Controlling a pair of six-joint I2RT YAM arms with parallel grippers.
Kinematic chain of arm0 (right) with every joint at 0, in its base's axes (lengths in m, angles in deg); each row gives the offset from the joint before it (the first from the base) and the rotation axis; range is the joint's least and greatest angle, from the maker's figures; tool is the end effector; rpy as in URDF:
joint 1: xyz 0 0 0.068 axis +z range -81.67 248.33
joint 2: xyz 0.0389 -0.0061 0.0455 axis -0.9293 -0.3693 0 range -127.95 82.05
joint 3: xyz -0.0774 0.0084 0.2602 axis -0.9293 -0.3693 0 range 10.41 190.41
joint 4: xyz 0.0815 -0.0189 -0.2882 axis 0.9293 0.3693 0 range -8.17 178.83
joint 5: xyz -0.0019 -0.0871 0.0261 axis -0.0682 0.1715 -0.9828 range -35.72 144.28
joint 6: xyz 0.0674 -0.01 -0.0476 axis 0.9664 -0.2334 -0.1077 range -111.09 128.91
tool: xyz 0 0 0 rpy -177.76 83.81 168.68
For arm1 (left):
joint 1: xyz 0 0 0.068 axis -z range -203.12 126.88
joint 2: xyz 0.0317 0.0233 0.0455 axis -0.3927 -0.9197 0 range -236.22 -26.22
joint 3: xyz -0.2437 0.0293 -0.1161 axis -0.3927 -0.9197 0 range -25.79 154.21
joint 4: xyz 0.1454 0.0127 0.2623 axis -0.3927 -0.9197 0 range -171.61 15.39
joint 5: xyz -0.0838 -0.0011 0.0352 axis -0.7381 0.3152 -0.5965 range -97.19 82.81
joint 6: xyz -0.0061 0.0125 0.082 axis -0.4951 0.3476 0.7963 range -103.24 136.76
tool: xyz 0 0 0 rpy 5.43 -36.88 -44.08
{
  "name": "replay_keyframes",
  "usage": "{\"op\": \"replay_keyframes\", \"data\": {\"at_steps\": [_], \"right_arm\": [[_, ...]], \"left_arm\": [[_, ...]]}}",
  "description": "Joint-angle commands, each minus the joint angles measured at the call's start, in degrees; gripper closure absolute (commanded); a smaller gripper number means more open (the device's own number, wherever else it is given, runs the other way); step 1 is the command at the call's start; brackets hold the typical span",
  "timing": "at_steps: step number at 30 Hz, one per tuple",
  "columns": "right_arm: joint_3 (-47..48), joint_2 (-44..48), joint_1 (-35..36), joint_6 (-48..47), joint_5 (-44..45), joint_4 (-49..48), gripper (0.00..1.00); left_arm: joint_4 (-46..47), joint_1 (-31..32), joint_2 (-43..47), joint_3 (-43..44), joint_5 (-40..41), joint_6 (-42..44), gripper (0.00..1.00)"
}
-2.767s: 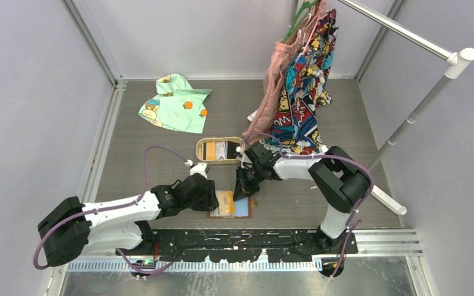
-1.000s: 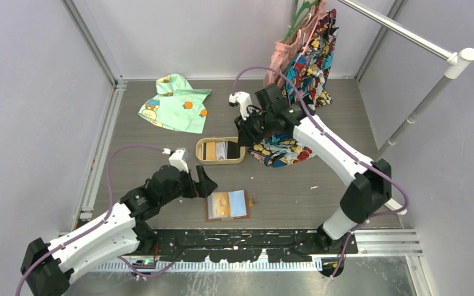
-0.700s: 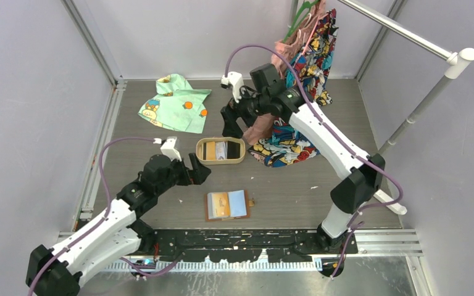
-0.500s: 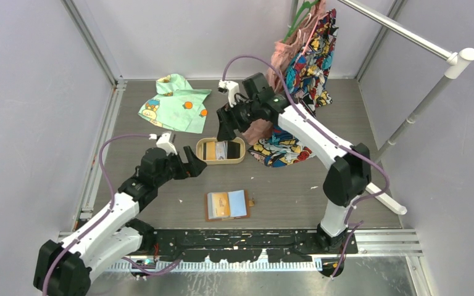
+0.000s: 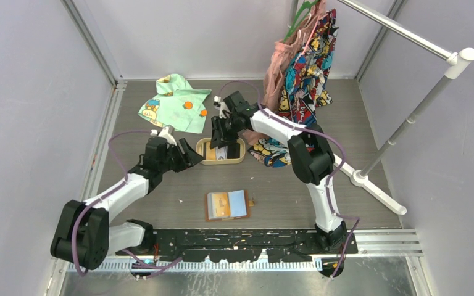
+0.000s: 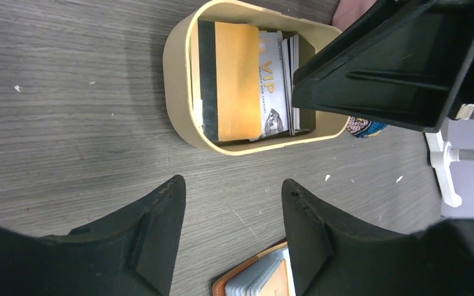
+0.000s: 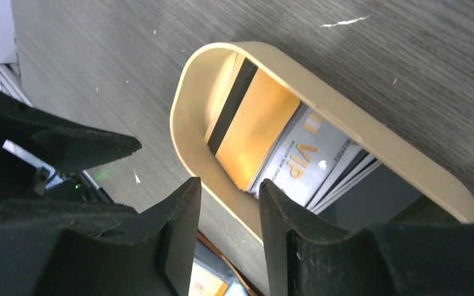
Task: Put the credit cards into the card holder
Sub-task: Pick up the credit card from the storage box.
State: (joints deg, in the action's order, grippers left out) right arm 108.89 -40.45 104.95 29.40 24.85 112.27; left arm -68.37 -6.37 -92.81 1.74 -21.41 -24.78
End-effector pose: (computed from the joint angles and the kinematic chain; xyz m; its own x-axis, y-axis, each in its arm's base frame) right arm 0.4013 0.3426 0.1618 -0.8739 -0.2697 -0.4045 -0.4728 0.6650 0.5781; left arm 0.2791 -0.1027 0.1427 -0.7048 -0.4592 -0.5407 0.0128 0.7539 -0.6569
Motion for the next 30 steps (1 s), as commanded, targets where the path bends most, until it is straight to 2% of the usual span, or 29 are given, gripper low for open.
{"op": "replay_keyframes", "data": {"at_steps": [1,10,15,21,30], "right_arm": [[5.44,-1.41,1.24,4.3,3.88,-1.54,0.55],[7.51,-5.76,1.96,4.68,8.48,0.34,0.55],[7.61,-7.07,1.88,5.15,8.17,0.29,0.55],[6.28,-8.39,1.81,10.26,0.23,-4.17,0.57],[3.02,-6.85,0.83,18.53,-11.4,-14.47,0.69]], "left_arm": [[2.86,-0.41,-2.44,4.02,1.19,1.33,0.42],[1.89,-0.41,-9.49,7.79,2.34,3.5,0.49],[2.3,-0.46,-13.98,9.88,1.8,3.83,0.54],[2.26,-0.38,-17.3,11.63,-0.31,3.74,0.62],[1.96,-0.36,-17.95,12.36,-2.37,3.35,0.72]]}}
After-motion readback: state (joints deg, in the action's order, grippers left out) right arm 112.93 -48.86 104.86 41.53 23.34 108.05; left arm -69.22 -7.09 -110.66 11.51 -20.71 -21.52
